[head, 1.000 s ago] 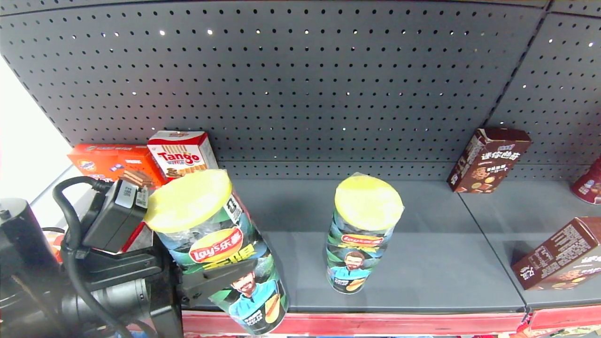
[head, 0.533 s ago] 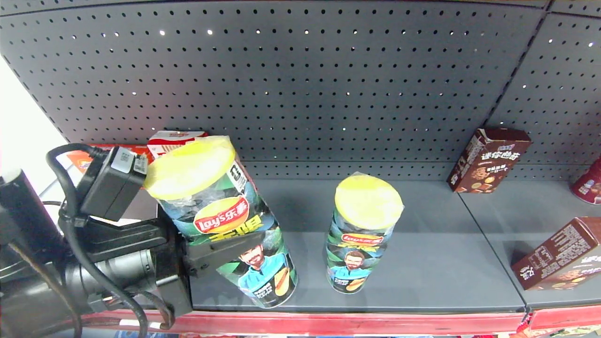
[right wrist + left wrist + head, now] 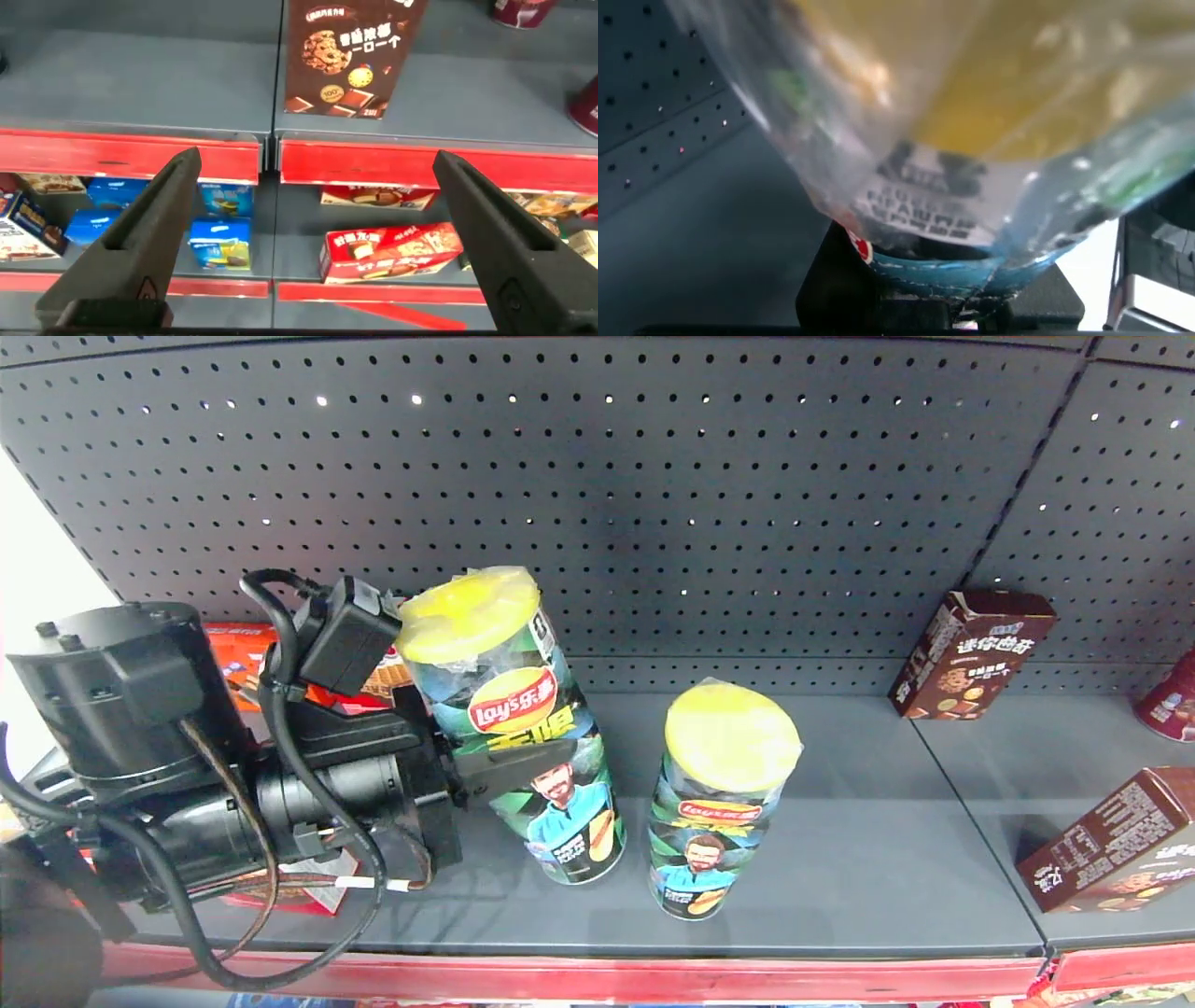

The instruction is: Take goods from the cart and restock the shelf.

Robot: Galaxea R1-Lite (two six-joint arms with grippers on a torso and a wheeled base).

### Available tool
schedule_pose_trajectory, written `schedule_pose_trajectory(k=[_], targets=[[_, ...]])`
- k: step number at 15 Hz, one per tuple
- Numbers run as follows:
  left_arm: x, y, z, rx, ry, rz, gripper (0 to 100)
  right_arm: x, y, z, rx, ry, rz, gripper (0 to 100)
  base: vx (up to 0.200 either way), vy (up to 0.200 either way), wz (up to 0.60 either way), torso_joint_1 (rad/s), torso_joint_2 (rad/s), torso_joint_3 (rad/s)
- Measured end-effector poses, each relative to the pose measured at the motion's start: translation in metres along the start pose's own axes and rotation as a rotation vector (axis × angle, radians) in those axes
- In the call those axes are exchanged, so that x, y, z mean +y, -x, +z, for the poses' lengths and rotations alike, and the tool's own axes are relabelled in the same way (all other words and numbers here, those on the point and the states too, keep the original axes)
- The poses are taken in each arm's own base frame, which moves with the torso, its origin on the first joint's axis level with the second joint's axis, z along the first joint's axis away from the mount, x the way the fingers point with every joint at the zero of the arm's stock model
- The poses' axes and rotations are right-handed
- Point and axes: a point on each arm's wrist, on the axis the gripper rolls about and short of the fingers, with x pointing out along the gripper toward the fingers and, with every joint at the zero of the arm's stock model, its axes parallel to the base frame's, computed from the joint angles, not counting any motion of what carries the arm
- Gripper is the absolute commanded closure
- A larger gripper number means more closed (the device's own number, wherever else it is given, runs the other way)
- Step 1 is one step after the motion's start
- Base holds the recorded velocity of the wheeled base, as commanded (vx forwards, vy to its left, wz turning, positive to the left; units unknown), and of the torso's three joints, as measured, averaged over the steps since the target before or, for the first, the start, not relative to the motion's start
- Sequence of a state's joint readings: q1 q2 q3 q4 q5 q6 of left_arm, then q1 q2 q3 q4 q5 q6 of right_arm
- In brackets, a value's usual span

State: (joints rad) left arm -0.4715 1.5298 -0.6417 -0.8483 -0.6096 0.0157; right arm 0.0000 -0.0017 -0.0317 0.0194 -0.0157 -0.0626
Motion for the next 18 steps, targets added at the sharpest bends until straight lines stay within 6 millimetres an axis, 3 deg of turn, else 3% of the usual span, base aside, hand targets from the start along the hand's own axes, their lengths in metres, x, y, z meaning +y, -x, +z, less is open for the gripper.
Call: schedule_pose_trajectory(k=[6,11,13,14,16,18], targets=[[0.021,0.002,0.004,0.038,-0.08,0.071,100,-0.001,0.0,0.0,0.003,-0.001,-0.038,0,0.0,0.0,0.0,0.0,0.0,0.0],[0.03,-0.004,0.027,0.134,-0.058,0.07,100,-0.001,0.0,0.0,-0.002,0.001,-0.043,0,0.0,0.0,0.0,0.0,0.0,0.0],[0.029,-0.006,0.034,0.125,-0.09,0.06,100,-0.003,0.0,0.0,-0.002,-0.002,-0.149,0,0.0,0.0,0.0,0.0,0.0,0.0],[0.028,-0.007,0.034,0.124,-0.093,0.056,100,-0.003,0.0,0.0,-0.003,-0.002,-0.143,0,0.0,0.0,0.0,0.0,0.0,0.0],[0.028,-0.009,0.034,0.122,-0.111,0.05,100,0.001,-0.001,0.0,-0.015,0.015,0.05,0,0.0,0.0,0.0,0.0,0.0,0.0],[0.027,-0.009,0.032,0.13,-0.112,0.047,100,0.001,-0.001,-0.002,-0.008,-0.006,0.031,0,0.0,0.0,0.0,0.0,0.0,0.0]])
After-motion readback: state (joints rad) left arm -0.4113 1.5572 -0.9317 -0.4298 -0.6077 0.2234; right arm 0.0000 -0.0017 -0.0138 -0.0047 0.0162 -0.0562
